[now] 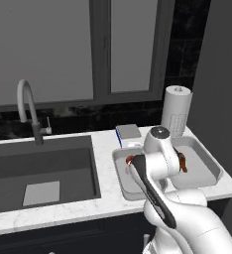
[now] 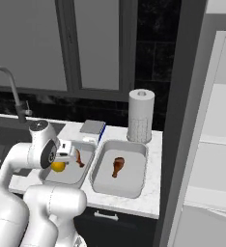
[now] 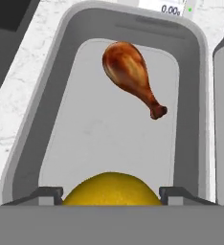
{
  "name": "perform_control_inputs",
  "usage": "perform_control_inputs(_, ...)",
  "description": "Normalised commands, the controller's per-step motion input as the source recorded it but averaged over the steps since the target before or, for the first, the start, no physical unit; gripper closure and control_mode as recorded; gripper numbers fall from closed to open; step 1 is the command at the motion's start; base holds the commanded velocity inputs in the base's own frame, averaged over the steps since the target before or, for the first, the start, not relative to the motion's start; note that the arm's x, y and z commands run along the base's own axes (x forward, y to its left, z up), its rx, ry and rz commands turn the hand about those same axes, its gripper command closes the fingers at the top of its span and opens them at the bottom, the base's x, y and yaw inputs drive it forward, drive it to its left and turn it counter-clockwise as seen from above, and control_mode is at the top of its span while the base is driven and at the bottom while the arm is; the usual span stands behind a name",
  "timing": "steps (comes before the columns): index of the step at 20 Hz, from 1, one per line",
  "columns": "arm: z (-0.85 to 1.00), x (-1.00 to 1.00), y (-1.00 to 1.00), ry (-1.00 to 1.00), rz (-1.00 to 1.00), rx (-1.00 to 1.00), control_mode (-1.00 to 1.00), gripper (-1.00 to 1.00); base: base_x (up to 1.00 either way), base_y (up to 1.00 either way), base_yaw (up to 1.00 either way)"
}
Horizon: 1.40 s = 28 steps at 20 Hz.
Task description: Place one lemon and one chicken drumstick in each tupperware on the nearby counter, to pack two identical lunches.
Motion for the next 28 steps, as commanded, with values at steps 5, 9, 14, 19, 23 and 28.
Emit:
perform_control_inputs(5, -0.24, 0.8, 0.0, -0.05, -0.03, 0.0, -1.0, -1.0, 0.0, 0.0, 0.0)
perform_control_inputs(9, -0.16, 0.62, 0.0, -0.02, -0.04, 0.0, -1.0, -1.0, 0.0, 0.0, 0.0)
perform_control_inputs(14, -0.47, 0.2, 0.0, -0.02, -0.03, 0.0, -1.0, -1.0, 0.0, 0.0, 0.0)
perform_control_inputs(19, 0.37, -0.55, -0.02, -0.11, -0.01, 0.0, -1.0, -1.0, 0.0, 0.0, 0.0)
perform_control_inputs(23, 0.92, -1.0, -0.18, -0.19, 0.0, 0.02, -1.0, -1.0, 0.0, 0.0, 0.0)
perform_control_inputs(28, 0.59, -1.0, -0.55, -0.11, -0.03, 0.17, -1.0, -1.0, 0.0, 0.0, 0.0)
